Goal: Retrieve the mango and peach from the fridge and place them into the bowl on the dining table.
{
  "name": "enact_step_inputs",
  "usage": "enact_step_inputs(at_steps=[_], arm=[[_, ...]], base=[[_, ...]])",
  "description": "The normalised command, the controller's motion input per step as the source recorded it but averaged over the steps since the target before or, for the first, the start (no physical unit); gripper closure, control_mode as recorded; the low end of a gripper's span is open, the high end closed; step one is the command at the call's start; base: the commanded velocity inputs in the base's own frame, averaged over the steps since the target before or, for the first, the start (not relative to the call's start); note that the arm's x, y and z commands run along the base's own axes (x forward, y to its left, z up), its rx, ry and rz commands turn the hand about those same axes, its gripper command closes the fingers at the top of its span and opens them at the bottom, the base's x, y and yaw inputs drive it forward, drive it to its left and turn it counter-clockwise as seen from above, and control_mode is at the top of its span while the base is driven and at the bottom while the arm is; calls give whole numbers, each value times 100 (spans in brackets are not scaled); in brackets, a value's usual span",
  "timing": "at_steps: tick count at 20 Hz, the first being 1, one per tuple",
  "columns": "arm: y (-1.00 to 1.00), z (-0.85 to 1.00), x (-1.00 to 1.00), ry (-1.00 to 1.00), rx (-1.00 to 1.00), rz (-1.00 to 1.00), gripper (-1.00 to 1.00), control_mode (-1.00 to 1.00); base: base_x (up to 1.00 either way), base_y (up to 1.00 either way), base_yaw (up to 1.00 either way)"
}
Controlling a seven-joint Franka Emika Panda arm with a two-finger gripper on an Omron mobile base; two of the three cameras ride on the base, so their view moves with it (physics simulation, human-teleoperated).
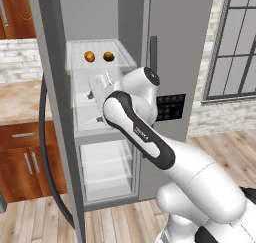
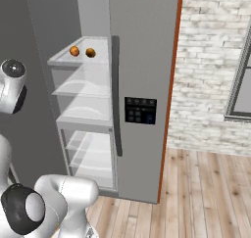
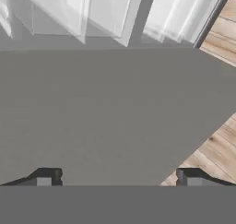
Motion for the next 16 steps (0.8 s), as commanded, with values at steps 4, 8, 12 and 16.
enact_step_inputs(at_steps=[4,8,12,16], arm=[[-99,1,0,-11,-27,19,-100,-100],[-92,-2,-1,-8,-23,28,-100,-100],[-38,-33,0,-20,-31,26,-100,-100],[-22,-39,-3,-55,-39,16,-100,-100]], base=[[0,0,0],[0,0,0],[0,0,0],[0,0,0]])
